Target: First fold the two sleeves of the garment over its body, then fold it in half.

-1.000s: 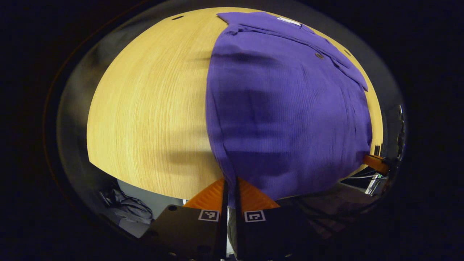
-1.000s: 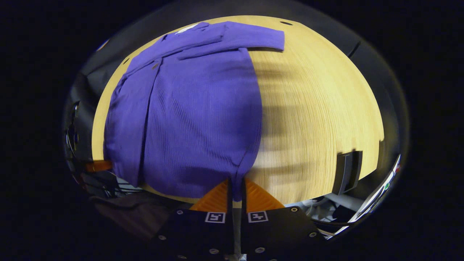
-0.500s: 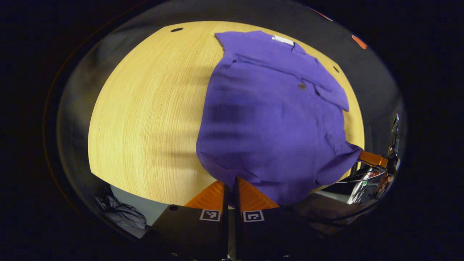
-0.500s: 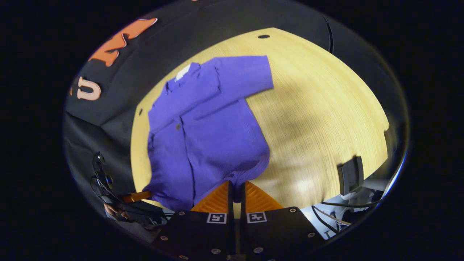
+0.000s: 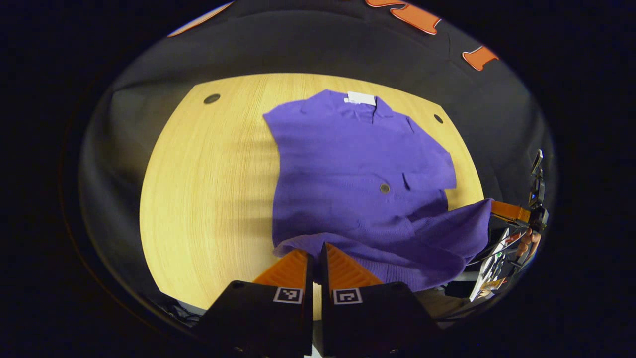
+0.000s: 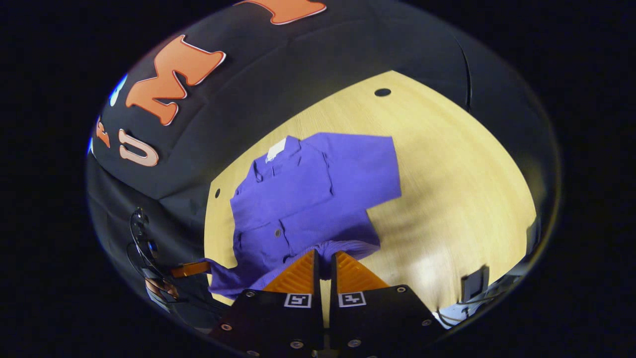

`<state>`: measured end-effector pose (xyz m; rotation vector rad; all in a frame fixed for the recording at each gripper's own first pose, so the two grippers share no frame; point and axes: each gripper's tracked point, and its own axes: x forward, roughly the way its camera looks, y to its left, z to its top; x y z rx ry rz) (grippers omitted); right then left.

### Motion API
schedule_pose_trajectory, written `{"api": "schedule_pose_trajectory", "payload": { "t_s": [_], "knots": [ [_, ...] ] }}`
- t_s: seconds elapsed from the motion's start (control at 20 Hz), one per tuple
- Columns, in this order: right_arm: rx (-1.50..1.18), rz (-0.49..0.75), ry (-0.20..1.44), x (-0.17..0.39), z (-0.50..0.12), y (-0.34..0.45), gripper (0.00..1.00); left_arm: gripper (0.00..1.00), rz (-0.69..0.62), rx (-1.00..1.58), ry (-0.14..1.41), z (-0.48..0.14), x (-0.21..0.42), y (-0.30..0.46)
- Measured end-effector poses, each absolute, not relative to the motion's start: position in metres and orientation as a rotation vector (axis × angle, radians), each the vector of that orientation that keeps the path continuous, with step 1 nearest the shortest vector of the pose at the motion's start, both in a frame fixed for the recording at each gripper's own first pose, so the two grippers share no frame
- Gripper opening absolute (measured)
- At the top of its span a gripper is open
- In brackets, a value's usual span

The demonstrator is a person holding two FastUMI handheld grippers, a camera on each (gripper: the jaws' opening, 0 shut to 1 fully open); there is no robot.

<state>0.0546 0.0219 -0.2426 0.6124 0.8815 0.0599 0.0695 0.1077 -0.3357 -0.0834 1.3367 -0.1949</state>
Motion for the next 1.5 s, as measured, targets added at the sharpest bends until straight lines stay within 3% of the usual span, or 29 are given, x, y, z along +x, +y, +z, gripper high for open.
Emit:
{"api": "schedule_pose_trajectory", "payload": {
  "t_s": [0.3,0.8,1.1,1.2,1.3,1.35,1.4,1.45,1.5],
  "knots": [
    [0.576,0.025,0.801,0.127,-0.218,-0.008,0.05,0.08,-0.230,-0.026,1.267,-0.311,0.162,0.097],
    [0.439,0.015,0.781,0.263,-0.211,-0.017,0.05,0.08,-0.204,0.123,1.183,-0.342,0.302,0.100],
    [0.455,-0.015,0.795,0.334,-0.233,-0.018,0.05,0.09,-0.062,0.030,1.126,-0.362,0.366,0.114],
    [0.471,-0.029,0.794,0.346,-0.237,-0.016,0.07,0.15,0.035,0.068,1.113,-0.371,0.375,0.137],
    [0.458,-0.032,0.798,0.344,-0.239,-0.013,0.16,0.51,0.092,0.073,1.096,-0.369,0.377,0.155],
    [0.417,-0.048,0.784,0.342,-0.239,-0.019,0.27,0.59,0.099,0.051,1.093,-0.369,0.373,0.149],
    [0.375,-0.068,0.763,0.341,-0.236,-0.026,0.23,0.59,0.099,0.027,1.088,-0.365,0.366,0.154],
    [0.345,-0.079,0.738,0.337,-0.229,-0.033,0.39,0.69,0.095,0.013,1.066,-0.360,0.364,0.155],
    [0.321,-0.088,0.717,0.331,-0.221,-0.037,0.47,0.78,0.089,0.017,1.039,-0.352,0.359,0.156]
  ]
}}
